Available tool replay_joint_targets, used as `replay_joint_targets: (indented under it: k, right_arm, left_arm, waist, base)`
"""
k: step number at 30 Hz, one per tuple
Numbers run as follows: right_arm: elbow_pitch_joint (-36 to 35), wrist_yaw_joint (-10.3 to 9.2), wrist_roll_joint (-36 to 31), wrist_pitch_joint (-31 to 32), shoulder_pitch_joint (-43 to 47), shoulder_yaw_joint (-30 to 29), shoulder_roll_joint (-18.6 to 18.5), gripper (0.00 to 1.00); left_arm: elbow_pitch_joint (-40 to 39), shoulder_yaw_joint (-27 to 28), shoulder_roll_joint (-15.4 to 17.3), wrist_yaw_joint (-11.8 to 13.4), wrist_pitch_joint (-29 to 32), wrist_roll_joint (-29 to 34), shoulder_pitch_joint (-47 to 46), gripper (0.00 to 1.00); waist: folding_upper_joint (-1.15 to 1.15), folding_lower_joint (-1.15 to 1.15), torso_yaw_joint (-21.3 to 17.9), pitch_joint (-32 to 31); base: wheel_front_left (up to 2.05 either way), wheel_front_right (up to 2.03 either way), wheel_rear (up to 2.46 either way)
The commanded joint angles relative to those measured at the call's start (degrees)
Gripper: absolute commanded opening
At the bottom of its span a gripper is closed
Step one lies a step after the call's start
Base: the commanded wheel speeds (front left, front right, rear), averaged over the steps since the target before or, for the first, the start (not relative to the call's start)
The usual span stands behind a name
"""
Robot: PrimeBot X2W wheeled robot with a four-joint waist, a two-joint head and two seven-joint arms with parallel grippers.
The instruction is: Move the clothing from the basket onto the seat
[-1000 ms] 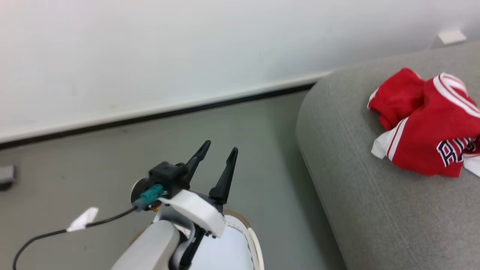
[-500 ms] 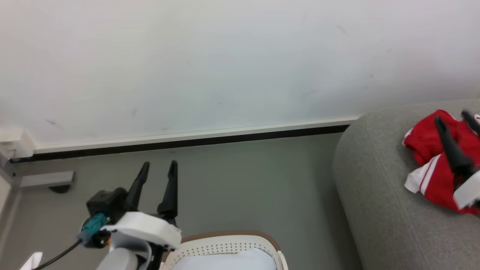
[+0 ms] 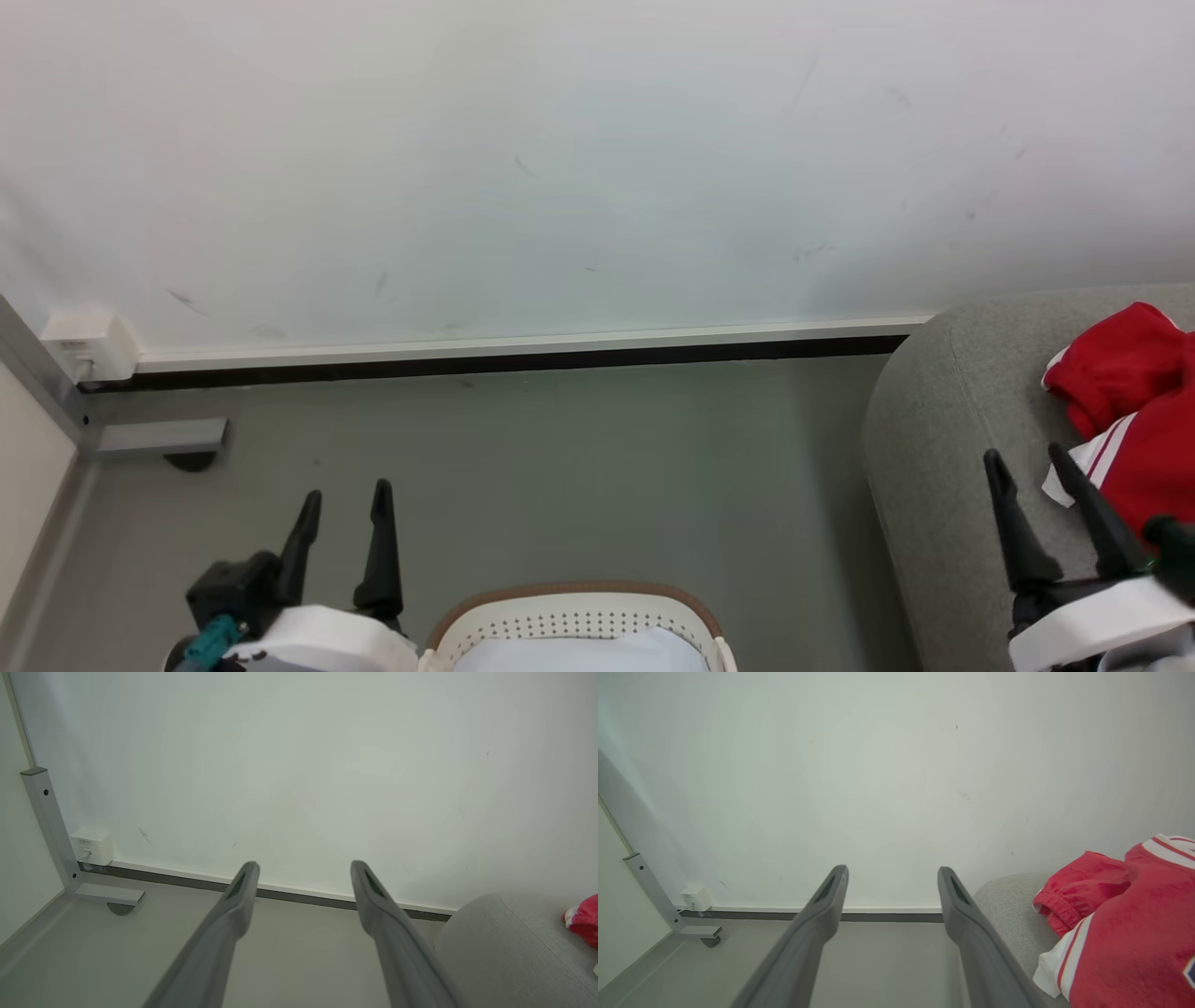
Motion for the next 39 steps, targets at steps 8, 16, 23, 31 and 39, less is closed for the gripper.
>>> replay_joint_targets:
  k: [8, 16, 23, 31, 39]
  right_arm:
    - [-5.7, -0.13, -12.0, -0.2, 6.2, -6.8, 6.9, 1.0]
    - [-7.6, -0.13, -14.9, -0.2, 6.1, -8.6, 9.2, 1.0]
    - [-7.8, -0.13, -14.8, -0.2, 5.5, -9.1, 9.3, 1.0]
    - [-7.2, -0.13, -14.4, -0.2, 5.6, -8.7, 9.5, 1.0]
    - [-5.7, 0.0, -14.2, 0.2, 6.8, -8.0, 10.0, 0.0]
  left_arm:
    - [0.4, 5.3, -3.8, -2.5, 0.0, 6.0, 3.1, 1.0]
    - [1.5, 8.2, -5.7, -5.0, 0.0, 9.3, 2.5, 1.0]
    - [2.1, 9.7, -6.8, -6.4, 0.0, 10.9, 2.5, 1.0]
    - [1.9, 11.2, -7.2, -7.1, 0.0, 11.4, 2.8, 1.0]
    - [3.7, 11.2, -7.7, -7.6, 0.2, 10.2, 3.6, 0.0]
  waist:
    - [0.0, 0.01, -0.5, 0.1]
    - [0.0, 0.01, -0.6, 0.3]
    - [0.0, 0.01, -0.6, 0.4]
    - [0.0, 0.01, -0.7, 0.4]
    - [0.0, 0.01, -0.8, 0.4]
  base:
    - [0.0, 0.0, 0.0]
    - [0.0, 0.0, 0.0]
    - [0.0, 0.0, 0.0]
    - [0.0, 0.0, 0.0]
    - [0.0, 0.0, 0.0]
